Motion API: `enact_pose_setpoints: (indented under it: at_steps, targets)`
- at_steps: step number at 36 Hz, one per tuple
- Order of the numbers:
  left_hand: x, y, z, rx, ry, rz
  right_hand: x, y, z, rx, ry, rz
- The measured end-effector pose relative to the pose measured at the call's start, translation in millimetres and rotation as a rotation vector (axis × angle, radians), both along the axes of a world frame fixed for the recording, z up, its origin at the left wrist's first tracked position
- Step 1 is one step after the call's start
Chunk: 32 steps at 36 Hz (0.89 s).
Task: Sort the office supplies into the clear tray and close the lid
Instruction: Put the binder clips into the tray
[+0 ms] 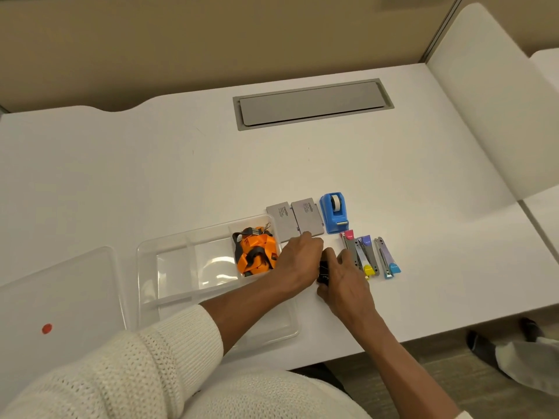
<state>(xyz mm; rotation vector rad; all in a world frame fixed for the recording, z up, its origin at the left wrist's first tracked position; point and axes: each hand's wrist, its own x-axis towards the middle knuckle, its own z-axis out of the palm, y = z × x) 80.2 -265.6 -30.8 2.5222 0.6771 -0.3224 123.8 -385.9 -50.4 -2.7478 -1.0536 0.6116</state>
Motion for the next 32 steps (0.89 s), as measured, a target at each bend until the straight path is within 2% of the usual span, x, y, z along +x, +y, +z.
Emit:
enact_pose_setpoints:
  at_steps: [6, 11, 15, 23, 28, 32]
  targets:
    - [-9, 6, 8, -0.081, -0.098, 0.067, -3, -8, 0, 0.062, 0.034, -0.082]
    - [-26, 15, 35, -0.161, -0.270, 0.115, 1, -15, 5, 0.145, 0.174, -0.246]
    - [-52, 35, 58, -0.206, -0.371, 0.233, 8, -19, 7, 0.158, 0.277, -0.335]
    - [-113, 64, 68, -0.259, -0.388, 0.464, 6, -20, 0, 0.165, 0.240, -0.280]
    - [-130, 66, 65, -0.274, -0.408, 0.493, 3, -23, 2, 0.144, 0.141, -0.203]
    - [-132, 63, 64, -0.304, -0.419, 0.475, 7, -33, 11, 0.147, 0.060, -0.032]
